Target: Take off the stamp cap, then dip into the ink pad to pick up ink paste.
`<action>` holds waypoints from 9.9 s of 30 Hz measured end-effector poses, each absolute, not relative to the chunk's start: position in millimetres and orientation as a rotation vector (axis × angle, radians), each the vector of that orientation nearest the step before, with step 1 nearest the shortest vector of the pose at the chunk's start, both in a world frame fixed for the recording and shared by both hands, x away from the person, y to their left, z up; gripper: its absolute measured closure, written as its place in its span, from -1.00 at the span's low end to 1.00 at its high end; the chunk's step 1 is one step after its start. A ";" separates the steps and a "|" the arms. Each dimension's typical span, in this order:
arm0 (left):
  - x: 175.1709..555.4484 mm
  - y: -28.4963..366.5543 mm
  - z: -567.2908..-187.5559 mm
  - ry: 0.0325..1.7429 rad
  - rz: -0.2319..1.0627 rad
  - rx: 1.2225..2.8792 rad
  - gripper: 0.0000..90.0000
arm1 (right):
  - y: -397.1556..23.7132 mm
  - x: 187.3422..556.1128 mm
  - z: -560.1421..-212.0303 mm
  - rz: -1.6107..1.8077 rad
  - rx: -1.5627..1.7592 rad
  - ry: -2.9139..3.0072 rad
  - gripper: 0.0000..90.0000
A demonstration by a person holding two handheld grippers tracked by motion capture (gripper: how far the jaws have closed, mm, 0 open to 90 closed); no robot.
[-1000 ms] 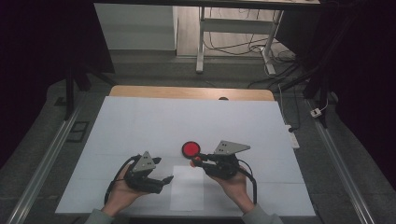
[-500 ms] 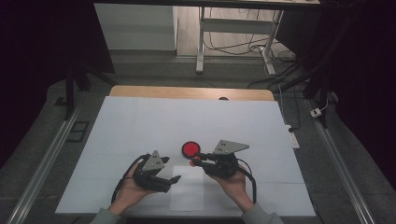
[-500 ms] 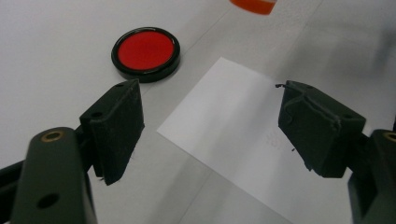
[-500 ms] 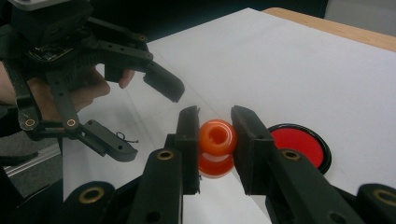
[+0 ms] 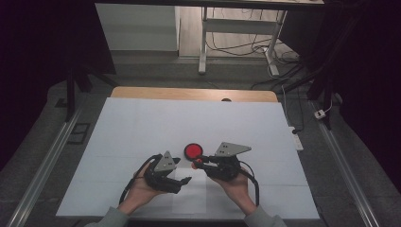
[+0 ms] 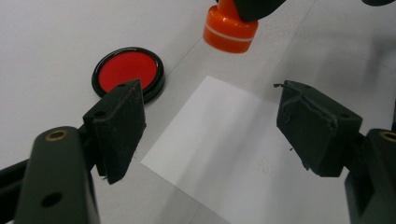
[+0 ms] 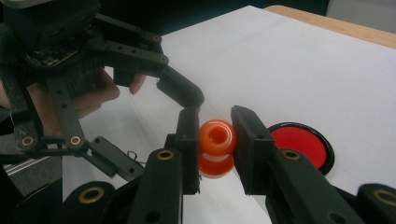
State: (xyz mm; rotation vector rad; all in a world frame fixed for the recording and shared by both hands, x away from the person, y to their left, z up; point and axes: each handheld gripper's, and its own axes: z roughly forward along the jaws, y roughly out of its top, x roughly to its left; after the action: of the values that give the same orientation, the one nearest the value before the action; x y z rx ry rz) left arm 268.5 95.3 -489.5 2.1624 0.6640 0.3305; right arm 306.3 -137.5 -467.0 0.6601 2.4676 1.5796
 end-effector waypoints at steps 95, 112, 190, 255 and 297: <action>277.1 65.4 -497.9 0.563 0.440 2.189 0.46 | -135.4 305.7 -472.6 1.553 0.646 2.478 0.61; 276.8 65.8 -498.2 0.552 0.445 2.195 0.47 | -133.8 302.5 -472.5 1.538 0.622 2.462 0.61; 274.8 122.6 -485.2 0.683 0.364 2.064 0.46 | -168.2 312.9 -452.6 1.640 0.744 2.319 0.61; 232.9 229.4 -499.8 0.887 0.437 1.991 0.46 | -169.6 318.8 -456.0 1.600 0.764 2.290 0.61; 239.0 224.6 -502.3 0.877 0.403 1.990 0.46 | -142.8 357.4 -468.9 1.534 0.775 2.338 0.61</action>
State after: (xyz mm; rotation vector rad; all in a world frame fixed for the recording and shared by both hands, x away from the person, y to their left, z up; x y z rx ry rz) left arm 239.0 224.6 -502.3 1.9896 0.8766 0.4032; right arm 357.4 -142.8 -468.9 0.7748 2.3375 1.5340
